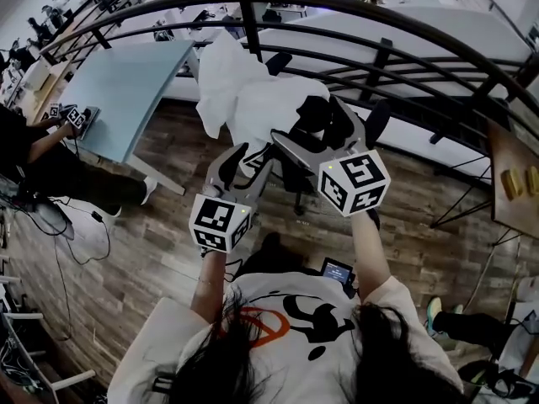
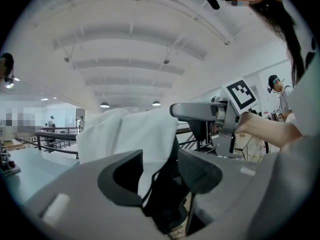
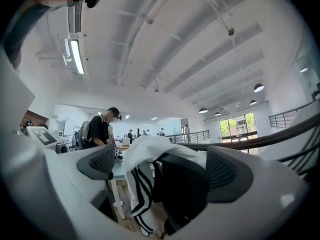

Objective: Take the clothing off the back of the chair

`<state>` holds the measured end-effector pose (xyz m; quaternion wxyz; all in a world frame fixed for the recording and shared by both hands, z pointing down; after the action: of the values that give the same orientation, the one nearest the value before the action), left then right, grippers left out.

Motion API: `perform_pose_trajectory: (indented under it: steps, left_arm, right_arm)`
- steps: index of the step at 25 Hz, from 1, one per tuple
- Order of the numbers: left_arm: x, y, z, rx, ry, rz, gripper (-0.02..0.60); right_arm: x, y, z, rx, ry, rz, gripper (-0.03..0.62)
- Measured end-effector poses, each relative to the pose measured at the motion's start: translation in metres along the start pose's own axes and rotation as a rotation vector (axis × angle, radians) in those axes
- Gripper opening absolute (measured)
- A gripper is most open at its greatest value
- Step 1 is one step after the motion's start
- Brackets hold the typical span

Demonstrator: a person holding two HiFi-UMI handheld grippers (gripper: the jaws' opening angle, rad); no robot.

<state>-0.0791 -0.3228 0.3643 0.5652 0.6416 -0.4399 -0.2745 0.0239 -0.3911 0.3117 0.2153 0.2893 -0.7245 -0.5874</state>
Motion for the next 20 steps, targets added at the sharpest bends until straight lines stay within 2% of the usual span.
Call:
perform_pose_trajectory:
  steps: [6,9,14,17,20]
  left_arm:
    - [0.007,0.006,0.036,-0.019,-0.03,-0.013,0.192]
    - [0.008,0.006,0.052,-0.028,-0.051,-0.034,0.192]
    - [0.008,0.005,0.082,-0.036,-0.088,-0.059,0.192]
    - [0.007,0.003,0.099,-0.026,-0.097,-0.079,0.192]
    - [0.007,-0.001,0.116,-0.009,-0.1,-0.107,0.221]
  right_arm:
    - [0.03,-0.007,-0.026,-0.013,0.035,0.061,0.583]
    - [0.037,-0.008,-0.035,0.03,-0.01,0.102,0.571]
    - [0.051,-0.008,-0.046,0.161,-0.094,0.154,0.528]
    - [0.054,-0.006,-0.045,0.208,-0.157,0.191,0.48]
    - [0.05,-0.007,-0.039,0.184,-0.218,0.218,0.406]
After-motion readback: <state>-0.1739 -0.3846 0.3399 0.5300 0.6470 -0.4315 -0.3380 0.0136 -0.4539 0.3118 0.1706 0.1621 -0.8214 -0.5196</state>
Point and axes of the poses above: the fingertips, and each gripper's own axes: x forward along the fingers, z to its left, y out of its underside, the point moved 3 cm from there along -x, backward along the fingers, and after that the axes turned 9 degrees about x, right-handed, at the moved point
